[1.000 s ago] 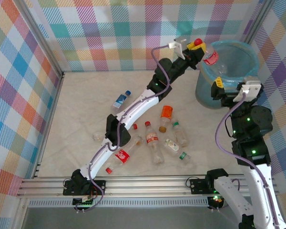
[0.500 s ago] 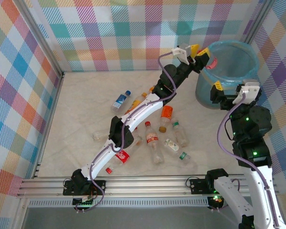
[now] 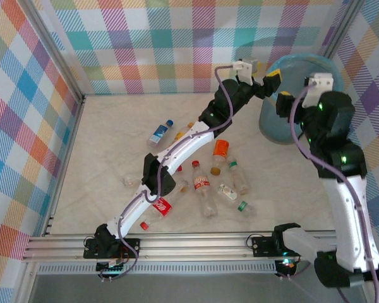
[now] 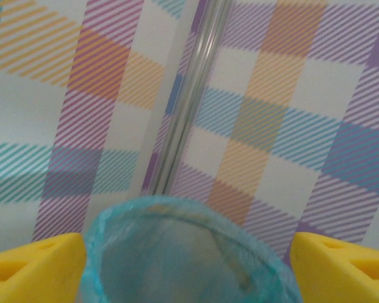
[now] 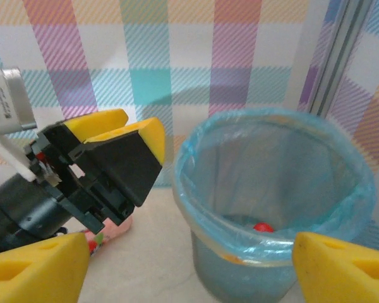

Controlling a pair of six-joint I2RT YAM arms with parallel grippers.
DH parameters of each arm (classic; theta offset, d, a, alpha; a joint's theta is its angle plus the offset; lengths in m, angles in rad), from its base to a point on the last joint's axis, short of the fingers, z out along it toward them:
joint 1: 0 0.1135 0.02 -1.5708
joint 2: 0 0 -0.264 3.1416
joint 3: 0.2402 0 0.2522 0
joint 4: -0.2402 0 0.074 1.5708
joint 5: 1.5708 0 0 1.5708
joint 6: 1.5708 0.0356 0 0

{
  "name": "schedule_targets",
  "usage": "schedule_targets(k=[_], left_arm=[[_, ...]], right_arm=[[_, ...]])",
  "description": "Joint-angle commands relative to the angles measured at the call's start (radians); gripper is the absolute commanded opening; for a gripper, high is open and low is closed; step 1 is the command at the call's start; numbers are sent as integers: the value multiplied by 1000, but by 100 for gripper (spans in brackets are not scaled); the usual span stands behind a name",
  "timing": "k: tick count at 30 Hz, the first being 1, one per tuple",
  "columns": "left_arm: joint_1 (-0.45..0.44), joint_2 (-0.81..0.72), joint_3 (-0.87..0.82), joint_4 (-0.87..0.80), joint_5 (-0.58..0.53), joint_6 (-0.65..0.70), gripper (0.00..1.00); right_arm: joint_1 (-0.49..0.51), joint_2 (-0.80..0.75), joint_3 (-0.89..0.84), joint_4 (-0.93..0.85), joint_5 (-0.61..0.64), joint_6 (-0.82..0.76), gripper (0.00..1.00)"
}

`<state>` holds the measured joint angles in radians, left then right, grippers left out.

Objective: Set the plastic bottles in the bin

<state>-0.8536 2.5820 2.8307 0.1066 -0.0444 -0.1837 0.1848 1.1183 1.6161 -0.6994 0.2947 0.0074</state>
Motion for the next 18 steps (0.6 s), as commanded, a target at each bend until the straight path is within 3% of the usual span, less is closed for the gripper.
schedule_targets(k=[1, 5, 10, 13, 18], left_arm=[[-10, -261, -28, -296, -66, 52, 84], [-9, -505, -324, -470, -247, 91, 85], [39, -807, -828, -393, -461, 104, 84], [128, -942, -1025, -404, -430, -9, 83], [215, -1104, -1264, -351, -413, -52, 81]], right_arm=[[4, 129, 108, -183, -36, 36, 77], [3, 291, 229, -245, -35, 52, 71], [4, 418, 292, -221, 55, 55, 66], [4, 487, 328, -217, 102, 37, 65], [4, 549, 312, -176, 158, -50, 63]])
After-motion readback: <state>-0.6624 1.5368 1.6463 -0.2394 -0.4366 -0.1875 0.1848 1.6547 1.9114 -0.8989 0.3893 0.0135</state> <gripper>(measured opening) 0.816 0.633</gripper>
